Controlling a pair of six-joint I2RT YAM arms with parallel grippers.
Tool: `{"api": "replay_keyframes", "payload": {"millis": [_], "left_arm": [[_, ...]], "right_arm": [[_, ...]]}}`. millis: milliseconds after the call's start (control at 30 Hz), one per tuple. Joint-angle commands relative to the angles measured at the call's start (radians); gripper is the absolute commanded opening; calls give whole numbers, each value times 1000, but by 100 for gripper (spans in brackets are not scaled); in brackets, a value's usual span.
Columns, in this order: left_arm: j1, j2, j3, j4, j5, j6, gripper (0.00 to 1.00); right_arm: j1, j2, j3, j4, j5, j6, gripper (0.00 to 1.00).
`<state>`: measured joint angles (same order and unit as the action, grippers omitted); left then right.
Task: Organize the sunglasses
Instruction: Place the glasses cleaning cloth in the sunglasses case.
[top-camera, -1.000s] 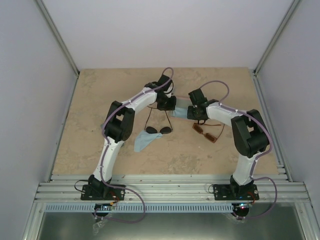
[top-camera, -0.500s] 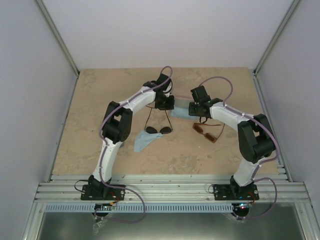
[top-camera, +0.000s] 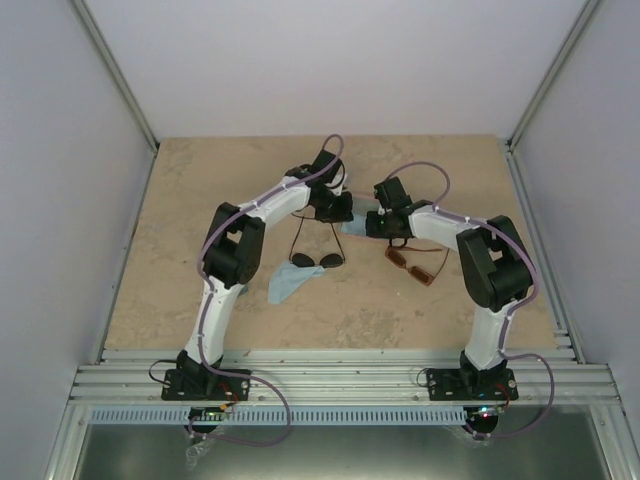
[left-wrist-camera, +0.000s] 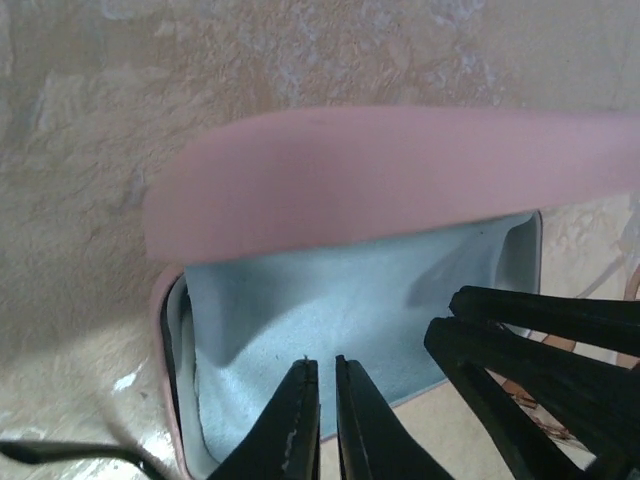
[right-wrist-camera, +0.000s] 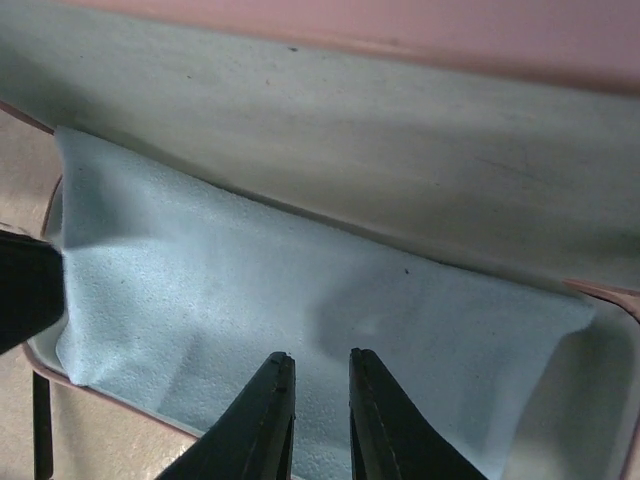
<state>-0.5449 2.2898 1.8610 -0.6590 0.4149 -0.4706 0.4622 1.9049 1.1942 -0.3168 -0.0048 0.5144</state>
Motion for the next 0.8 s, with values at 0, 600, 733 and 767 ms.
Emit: {"api": "replay_keyframes", "payload": {"millis": [0, 600, 733, 767], "left_arm": [[-3, 47, -1, 32, 16, -36, 10], [-2, 43, -9, -50, -133, -58, 25], [-2, 30, -14, -46, -107, -54, 27], [-2, 24, -19, -40, -93, -53, 27]], "right_arm": [[0, 21, 15, 56, -17, 16, 18], [-9, 32, 9, -69, 190, 37, 35], [-10, 42, 29, -100, 218, 38, 39], [-10, 37, 33, -98, 215, 34, 38]]}}
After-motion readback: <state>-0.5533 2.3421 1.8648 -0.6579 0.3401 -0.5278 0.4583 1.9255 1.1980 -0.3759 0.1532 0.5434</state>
